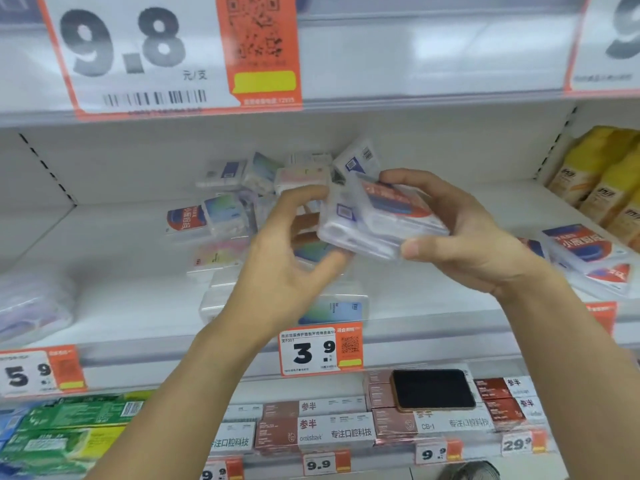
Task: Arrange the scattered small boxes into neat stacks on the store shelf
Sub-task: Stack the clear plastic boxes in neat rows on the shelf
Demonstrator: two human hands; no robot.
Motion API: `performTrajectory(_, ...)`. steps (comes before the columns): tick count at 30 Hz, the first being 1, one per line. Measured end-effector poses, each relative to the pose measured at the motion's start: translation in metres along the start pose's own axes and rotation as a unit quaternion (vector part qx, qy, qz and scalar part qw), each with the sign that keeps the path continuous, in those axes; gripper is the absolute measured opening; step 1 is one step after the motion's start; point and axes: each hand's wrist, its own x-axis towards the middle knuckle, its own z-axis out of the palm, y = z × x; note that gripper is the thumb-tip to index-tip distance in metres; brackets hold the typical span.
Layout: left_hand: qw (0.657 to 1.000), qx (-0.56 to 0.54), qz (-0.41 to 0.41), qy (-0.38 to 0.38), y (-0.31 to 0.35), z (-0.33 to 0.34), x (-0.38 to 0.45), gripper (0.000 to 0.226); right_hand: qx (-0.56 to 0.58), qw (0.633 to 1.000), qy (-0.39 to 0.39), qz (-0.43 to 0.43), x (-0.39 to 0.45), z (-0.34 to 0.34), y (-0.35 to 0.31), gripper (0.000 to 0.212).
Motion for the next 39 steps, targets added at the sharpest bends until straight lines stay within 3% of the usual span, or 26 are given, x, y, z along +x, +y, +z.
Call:
performTrajectory(2,0.999,-0.015,0.019,0.04,-0.001,-0.003,0.002,0.045,0.006,1.0,0.001,0.013,-0.002,0.0,0.001,0.073)
performTrajectory(6,0.993,0.077,0.09,-0.011,0.0,-0.006,0.001,0.058,0.008,0.999,0.0,0.049,-0.005,0.006,0.008,0.073)
performTrajectory(9,0.994,0.088,0.039,0.048,-0.001,-0.007,0.0,0.037,0.023,0.996,0.058,0.06,-0.001,0.011,0.008,0.067)
performTrajectory(11,0.993,0.081,-0.033,0.083,-0.005,-0.01,0.001,0.036,0.001,0.993,0.113,0.041,0.0,0.005,0.003,0.073)
performTrajectory(13,0.989,0.045,-0.091,0.109,-0.008,-0.012,0.003,0.037,-0.07,0.989,0.13,0.019,-0.003,-0.004,-0.005,0.085)
performTrajectory(17,0.986,0.025,-0.115,0.119,-0.002,-0.001,0.009,0.032,-0.217,0.968,0.12,0.037,-0.018,-0.016,-0.022,0.085)
performTrajectory(20,0.989,0.053,-0.106,0.088,0.005,0.022,0.017,0.035,-0.348,0.922,0.148,0.081,-0.033,-0.036,-0.025,0.086)
performTrajectory(22,0.994,0.054,-0.084,0.039,0.01,0.049,0.027,0.034,-0.424,0.875,0.212,0.102,-0.046,-0.056,-0.02,0.094)
performTrajectory(25,0.993,0.014,-0.114,-0.038,0.021,0.106,0.042,0.041,-0.455,0.825,0.315,0.113,-0.067,-0.09,-0.014,0.111)
performTrajectory(27,0.979,-0.06,-0.182,-0.074,0.027,0.142,0.049,0.036,-0.447,0.806,0.37,0.118,-0.081,-0.109,-0.014,0.109)
performTrajectory(29,0.972,-0.085,-0.201,-0.091,0.025,0.173,0.056,0.029,-0.454,0.788,0.398,0.122,-0.089,-0.126,-0.011,0.109)
performTrajectory(31,0.978,-0.012,-0.163,-0.131,0.024,0.197,0.059,0.042,-0.49,0.768,0.386,0.148,-0.096,-0.14,-0.008,0.104)
performTrajectory(34,0.975,0.046,-0.129,-0.172,0.022,0.216,0.055,0.096,-0.527,0.749,0.341,0.21,-0.105,-0.151,-0.007,0.092)
performTrajectory(39,0.967,0.203,-0.024,-0.152,0.013,0.241,0.057,0.102,-0.462,0.769,0.339,0.283,-0.113,-0.153,-0.011,0.079)
